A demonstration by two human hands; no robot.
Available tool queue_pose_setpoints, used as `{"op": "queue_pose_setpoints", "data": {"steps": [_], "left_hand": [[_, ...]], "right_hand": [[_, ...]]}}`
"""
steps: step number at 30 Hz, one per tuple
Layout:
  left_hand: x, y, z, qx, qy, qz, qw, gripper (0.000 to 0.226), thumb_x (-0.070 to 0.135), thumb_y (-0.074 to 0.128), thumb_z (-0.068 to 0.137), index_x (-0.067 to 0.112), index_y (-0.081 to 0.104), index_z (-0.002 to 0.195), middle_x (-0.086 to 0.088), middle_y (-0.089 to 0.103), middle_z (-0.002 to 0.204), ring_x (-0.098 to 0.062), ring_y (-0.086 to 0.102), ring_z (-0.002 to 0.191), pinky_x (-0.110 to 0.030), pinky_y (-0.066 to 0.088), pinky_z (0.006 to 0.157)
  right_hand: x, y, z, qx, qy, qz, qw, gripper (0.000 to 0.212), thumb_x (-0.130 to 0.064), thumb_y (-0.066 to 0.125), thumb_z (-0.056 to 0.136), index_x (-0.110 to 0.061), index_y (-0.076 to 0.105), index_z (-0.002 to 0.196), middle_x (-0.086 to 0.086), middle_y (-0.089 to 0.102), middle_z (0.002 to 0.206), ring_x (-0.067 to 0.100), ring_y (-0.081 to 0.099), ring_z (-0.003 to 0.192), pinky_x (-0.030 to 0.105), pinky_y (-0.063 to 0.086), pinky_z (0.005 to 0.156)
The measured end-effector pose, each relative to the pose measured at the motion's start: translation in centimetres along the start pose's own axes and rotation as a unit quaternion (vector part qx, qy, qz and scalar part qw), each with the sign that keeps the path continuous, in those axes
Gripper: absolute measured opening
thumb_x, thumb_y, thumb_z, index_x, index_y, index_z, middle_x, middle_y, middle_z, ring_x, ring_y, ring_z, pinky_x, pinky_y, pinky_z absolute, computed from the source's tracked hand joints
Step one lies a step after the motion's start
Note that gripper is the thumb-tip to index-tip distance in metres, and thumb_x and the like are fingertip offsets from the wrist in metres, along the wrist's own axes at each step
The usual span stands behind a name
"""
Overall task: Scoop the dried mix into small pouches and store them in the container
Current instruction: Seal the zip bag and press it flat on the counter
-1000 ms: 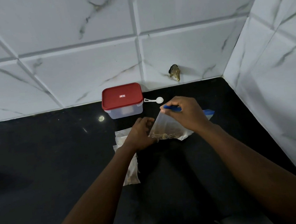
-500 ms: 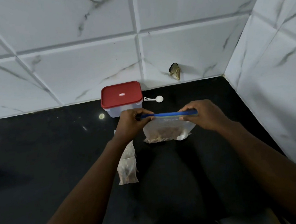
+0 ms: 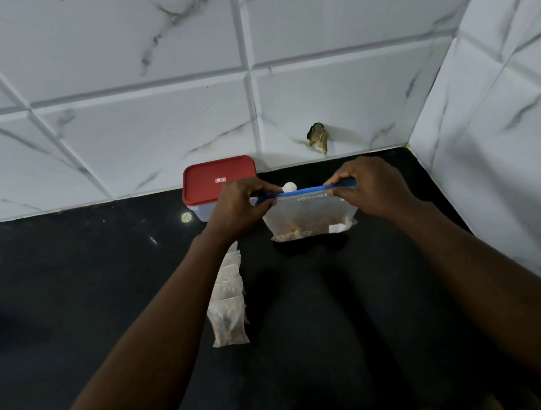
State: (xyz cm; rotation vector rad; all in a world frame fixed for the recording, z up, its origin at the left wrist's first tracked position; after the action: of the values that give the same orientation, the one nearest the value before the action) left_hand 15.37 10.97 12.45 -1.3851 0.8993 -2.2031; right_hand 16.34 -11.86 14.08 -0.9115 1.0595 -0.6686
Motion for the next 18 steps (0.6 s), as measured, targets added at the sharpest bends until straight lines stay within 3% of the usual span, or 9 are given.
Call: {"op": "queue_pose_setpoints", "data": {"steps": [3, 5, 7, 9, 12, 18], "left_hand": [[0.2, 1.7, -1.5, -0.037, 0.003, -0.006, 0.999, 0.028, 0.008, 0.077, 0.088, 0.015, 0.077, 0.115, 0.000, 0.074, 0.107, -0.009, 0.070, 0.095, -0.025, 0.059, 0.088], [0.5, 3.7, -3.1, -0.093, 0.005, 0.007, 0.996, 0.030, 0.007, 0.075, 0.088, 0.015, 0.076, 0.117, 0.000, 0.071, 0.108, -0.007, 0.067, 0.091, -0.017, 0.055, 0.083], [0.5, 6.3, -5.2, -0.165, -0.011, 0.020, 0.986, 0.028, 0.009, 0.072, 0.091, 0.016, 0.074, 0.118, 0.004, 0.065, 0.120, -0.004, 0.064, 0.100, -0.011, 0.051, 0.087], [0.1, 8.5, -7.3, -0.211, -0.034, 0.016, 0.977, 0.025, 0.011, 0.068, 0.093, 0.018, 0.072, 0.117, 0.007, 0.061, 0.129, -0.004, 0.060, 0.113, -0.018, 0.051, 0.097], [-0.8, 11.2, -9.9, -0.247, -0.071, 0.023, 0.966, 0.023, 0.014, 0.064, 0.096, 0.021, 0.070, 0.117, 0.004, 0.064, 0.126, -0.005, 0.060, 0.112, -0.028, 0.052, 0.102], [-2.5, 14.2, -13.1, -0.304, -0.127, 0.038, 0.943, 0.025, 0.016, 0.057, 0.102, 0.019, 0.066, 0.125, -0.002, 0.065, 0.128, -0.011, 0.061, 0.112, -0.033, 0.051, 0.103]], "right_hand": [[0.4, 1.4, -2.0, -0.037, -0.001, 0.002, 0.999, 0.016, -0.030, 0.078, 0.085, -0.032, 0.078, 0.101, -0.014, 0.070, 0.094, 0.004, 0.061, 0.087, 0.033, 0.055, 0.077], [1.1, 3.1, -4.2, -0.087, 0.027, 0.001, 0.996, 0.019, -0.031, 0.079, 0.084, -0.032, 0.076, 0.102, -0.014, 0.070, 0.097, 0.003, 0.062, 0.086, 0.029, 0.055, 0.077], [2.2, 5.2, -6.4, -0.138, 0.052, 0.004, 0.989, 0.020, -0.036, 0.080, 0.083, -0.032, 0.076, 0.103, -0.013, 0.072, 0.100, 0.003, 0.065, 0.087, 0.031, 0.056, 0.081], [3.1, 7.5, -8.5, -0.202, 0.068, 0.011, 0.977, 0.020, -0.038, 0.079, 0.084, -0.033, 0.076, 0.103, -0.014, 0.073, 0.102, 0.000, 0.065, 0.091, 0.033, 0.057, 0.086], [4.0, 10.6, -11.1, -0.289, 0.078, 0.025, 0.954, 0.020, -0.036, 0.073, 0.090, -0.033, 0.073, 0.110, -0.015, 0.070, 0.108, -0.002, 0.063, 0.098, 0.033, 0.054, 0.094], [5.3, 14.0, -14.2, -0.333, 0.090, 0.043, 0.938, 0.019, -0.032, 0.060, 0.100, -0.031, 0.069, 0.116, -0.010, 0.069, 0.111, 0.002, 0.062, 0.101, 0.037, 0.053, 0.096]]}}
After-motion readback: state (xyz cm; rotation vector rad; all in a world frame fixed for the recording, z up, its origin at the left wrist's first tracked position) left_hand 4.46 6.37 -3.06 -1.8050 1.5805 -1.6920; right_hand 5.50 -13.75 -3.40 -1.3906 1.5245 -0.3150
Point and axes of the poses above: each hand's wrist, its own z-axis towards the middle knuckle, its own y-axis out of the palm, x = y × z, the point moved 9 cm from there along z, towards the middle knuckle
